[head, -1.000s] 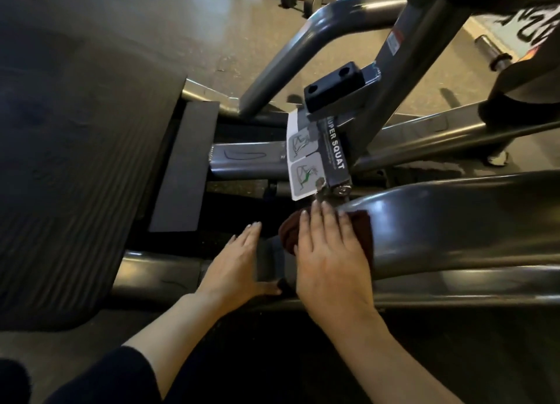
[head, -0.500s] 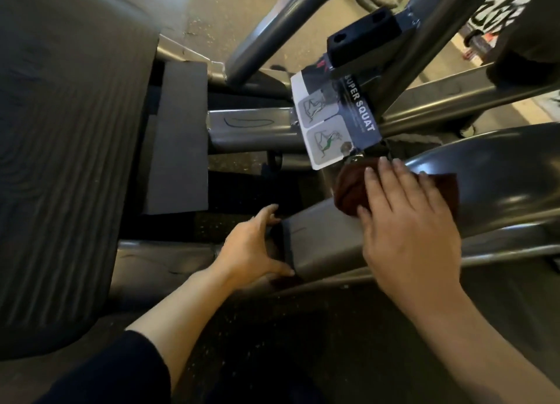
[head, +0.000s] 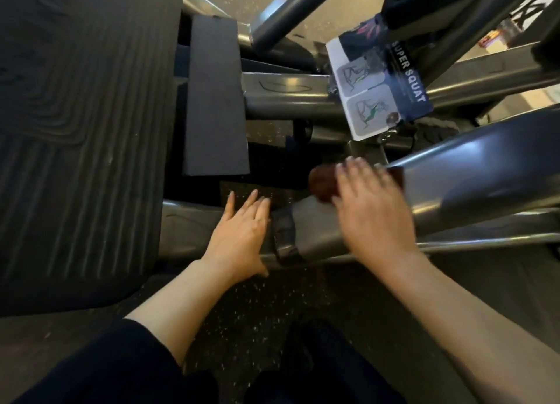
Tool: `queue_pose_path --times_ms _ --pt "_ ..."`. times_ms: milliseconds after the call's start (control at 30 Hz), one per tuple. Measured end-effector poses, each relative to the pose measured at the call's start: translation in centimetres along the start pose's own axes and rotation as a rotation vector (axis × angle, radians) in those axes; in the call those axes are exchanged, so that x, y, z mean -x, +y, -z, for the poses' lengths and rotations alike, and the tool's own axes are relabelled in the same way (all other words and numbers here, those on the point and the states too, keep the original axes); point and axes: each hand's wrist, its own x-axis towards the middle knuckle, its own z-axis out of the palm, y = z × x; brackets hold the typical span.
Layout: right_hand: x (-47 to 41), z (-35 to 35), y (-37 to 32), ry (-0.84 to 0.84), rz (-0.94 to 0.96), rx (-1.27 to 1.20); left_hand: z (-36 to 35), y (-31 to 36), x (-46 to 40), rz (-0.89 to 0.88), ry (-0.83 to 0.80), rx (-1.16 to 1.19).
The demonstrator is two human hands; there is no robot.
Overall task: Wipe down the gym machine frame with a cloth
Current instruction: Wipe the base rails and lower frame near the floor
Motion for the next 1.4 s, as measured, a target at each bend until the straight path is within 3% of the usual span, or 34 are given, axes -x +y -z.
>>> queue_pose_path --times_ms 100,367,533,667,900,1033,1200,1400 --pt "0.1 -0.9 -1.7 0.045 -0.043 -0.010 0.3 -1.1 0.8 0.070 -0.018 -0.062" --pt "2.8 -5.3 -8.0 -0.123 0.326 0.026 1.0 -0.4 0.7 0.100 -0.019 -0.181" --pt "1.6 -4.7 -6.9 -0.037 0.078 -0.087 0.7 -0.6 1.1 0.117 0.007 -0.146" --pt "2.0 -5.7 -8.7 -0.071 0.074 -0.188 1.0 -2.1 2.9 0.103 0.050 -0.267" --pt "3.2 -7.4 -15.7 0.025 -0.133 -0.902 3.8 -2.8 4.7 0.113 0.122 -0.392" --pt "0.7 -7.3 -16.5 0.006 -0.093 -1.036 5.2 -3.7 5.2 0.233 0.079 -0.475" --pt "0.9 -7.8 -17.0 0.053 -0.210 -1.166 6.1 -5.6 6.0 0.382 0.056 -0.435" --pt "2.8 -6.7 -19.0 0.120 -0.024 -1.149 5.0 -6.8 7.1 0.362 0.165 -0.253"
